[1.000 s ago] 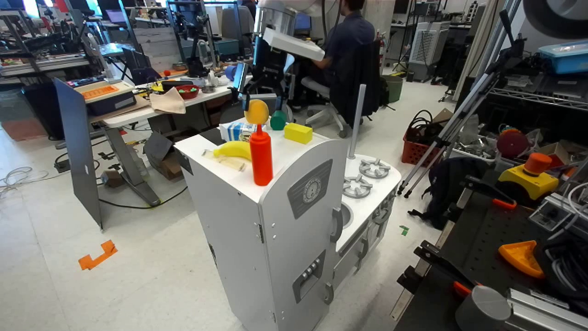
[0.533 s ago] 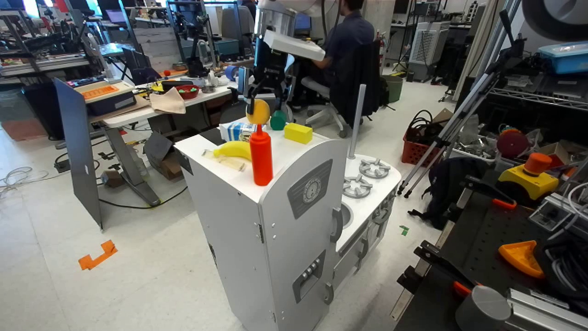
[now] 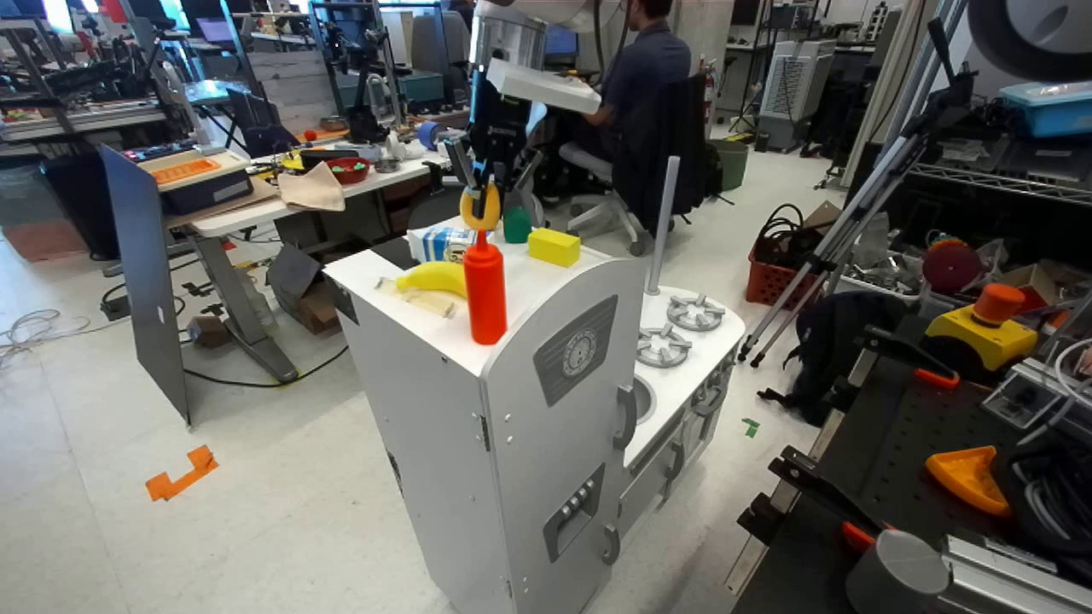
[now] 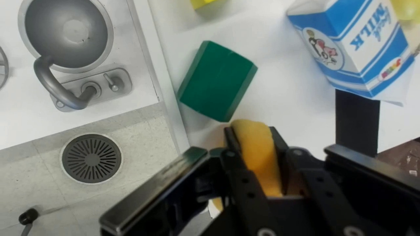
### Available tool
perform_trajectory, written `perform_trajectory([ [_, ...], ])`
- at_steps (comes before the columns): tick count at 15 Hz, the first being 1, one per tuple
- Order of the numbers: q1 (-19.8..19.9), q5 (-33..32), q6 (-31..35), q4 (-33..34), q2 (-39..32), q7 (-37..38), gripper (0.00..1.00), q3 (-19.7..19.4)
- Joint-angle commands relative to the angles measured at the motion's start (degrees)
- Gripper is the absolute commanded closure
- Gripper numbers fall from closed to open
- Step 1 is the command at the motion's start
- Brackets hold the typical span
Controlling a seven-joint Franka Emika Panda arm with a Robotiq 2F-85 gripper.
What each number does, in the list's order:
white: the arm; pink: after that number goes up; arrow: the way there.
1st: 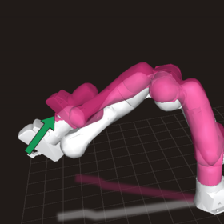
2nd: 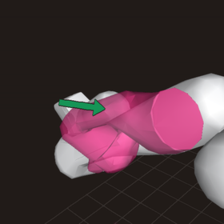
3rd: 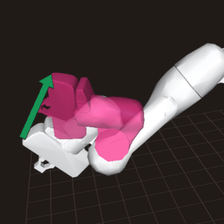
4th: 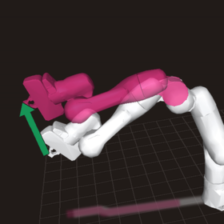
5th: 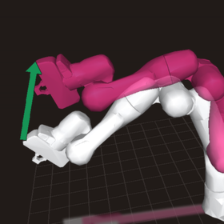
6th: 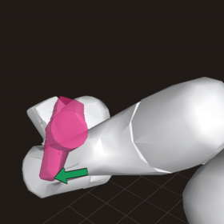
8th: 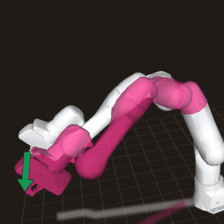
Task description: Move the yellow plush toy on top of the cabinet forwards
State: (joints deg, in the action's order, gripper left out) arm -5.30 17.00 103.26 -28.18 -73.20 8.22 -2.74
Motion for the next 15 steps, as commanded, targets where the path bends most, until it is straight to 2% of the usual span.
perform_trajectory([
  [1,-1.0,-1.6,1.8,1.6,0.0,0.6,0.96,-1.5],
  [4,-1.3,-1.6,2.8,2.0,1.2,-0.7,0.99,-2.1],
  [5,-0.2,-5.0,0.4,8.1,-1.4,-0.1,0.96,1.3],
  [6,-0.5,-5.8,3.1,2.3,2.4,-1.4,0.96,1.7],
  [9,0.0,-6.9,0.8,2.4,4.0,-4.0,0.96,4.4],
  [15,3.2,-4.4,-15.6,0.0,6.9,-13.3,0.96,11.0],
])
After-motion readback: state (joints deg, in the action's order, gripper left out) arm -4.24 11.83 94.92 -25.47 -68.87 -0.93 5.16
